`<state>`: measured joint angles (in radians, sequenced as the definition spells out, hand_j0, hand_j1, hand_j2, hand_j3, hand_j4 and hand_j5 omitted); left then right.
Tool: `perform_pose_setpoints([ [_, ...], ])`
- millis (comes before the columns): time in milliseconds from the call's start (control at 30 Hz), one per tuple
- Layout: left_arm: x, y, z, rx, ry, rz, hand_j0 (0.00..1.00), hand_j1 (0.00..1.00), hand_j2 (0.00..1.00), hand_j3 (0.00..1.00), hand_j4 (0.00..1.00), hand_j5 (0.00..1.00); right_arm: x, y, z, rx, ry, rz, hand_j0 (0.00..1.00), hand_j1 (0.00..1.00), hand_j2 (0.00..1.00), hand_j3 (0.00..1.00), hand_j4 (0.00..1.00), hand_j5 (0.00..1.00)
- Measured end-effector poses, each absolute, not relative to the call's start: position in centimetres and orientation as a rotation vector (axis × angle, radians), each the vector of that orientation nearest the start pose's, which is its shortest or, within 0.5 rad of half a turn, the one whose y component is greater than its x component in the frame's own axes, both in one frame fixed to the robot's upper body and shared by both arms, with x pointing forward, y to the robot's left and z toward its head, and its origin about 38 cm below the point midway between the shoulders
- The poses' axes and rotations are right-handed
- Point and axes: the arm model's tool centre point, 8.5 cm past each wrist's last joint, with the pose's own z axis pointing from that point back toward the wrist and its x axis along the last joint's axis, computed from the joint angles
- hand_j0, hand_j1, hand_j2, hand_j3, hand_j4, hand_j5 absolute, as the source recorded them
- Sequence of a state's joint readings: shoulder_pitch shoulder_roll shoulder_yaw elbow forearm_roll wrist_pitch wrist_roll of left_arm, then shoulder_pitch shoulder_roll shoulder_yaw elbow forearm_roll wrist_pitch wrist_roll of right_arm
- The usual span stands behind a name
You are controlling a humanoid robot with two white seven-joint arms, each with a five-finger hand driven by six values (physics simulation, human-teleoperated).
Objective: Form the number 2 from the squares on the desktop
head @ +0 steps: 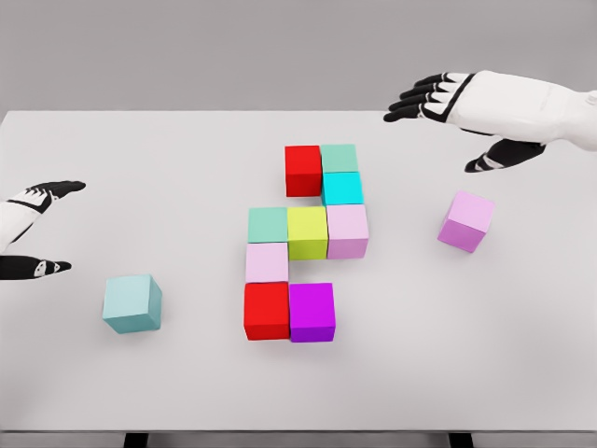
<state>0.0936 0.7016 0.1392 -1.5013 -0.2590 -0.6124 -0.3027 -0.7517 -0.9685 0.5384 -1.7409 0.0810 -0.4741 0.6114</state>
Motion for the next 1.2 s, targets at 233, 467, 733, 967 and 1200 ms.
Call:
perform_pose_setpoints([
  [233,32.3,43.2,14.9,0.476,-1.634,-1.236,1.0,1.0,1.0,1.0,1.0,1.0,39.4,-30.4,34.8,0.672,2.008,-2.818,1.0,1.0,1.0,1.0,1.0,1.0],
  [467,30.3,45.8,15.3,0.26,-1.63,-1.074,1.0,1.0,1.0,1.0,1.0,1.0,40.6,-32.8,30.8,0.755,1.747,-3.02,1.0,1.0,1.0,1.0,1.0,1.0],
  [733,29.3,44.3,14.7,0.004,-1.514,-1.102,1.0,1.0,1.0,1.0,1.0,1.0,40.7,-32.2,27.0,0.646,1.66,-3.117,1.0,1.0,1.0,1.0,1.0,1.0],
  [967,27.7,43.5,13.0,-0.103,-1.431,-1.094,1.0,1.0,1.0,1.0,1.0,1.0,41.7,-32.2,24.2,0.63,1.585,-3.191,1.0,1.0,1.0,1.0,1.0,1.0],
  [1200,27.7,43.3,13.0,-0.107,-1.428,-1.106,1.0,1.0,1.0,1.0,1.0,1.0,42.8,-32.8,22.5,0.651,1.545,-3.251,1.0,1.0,1.0,1.0,1.0,1.0],
])
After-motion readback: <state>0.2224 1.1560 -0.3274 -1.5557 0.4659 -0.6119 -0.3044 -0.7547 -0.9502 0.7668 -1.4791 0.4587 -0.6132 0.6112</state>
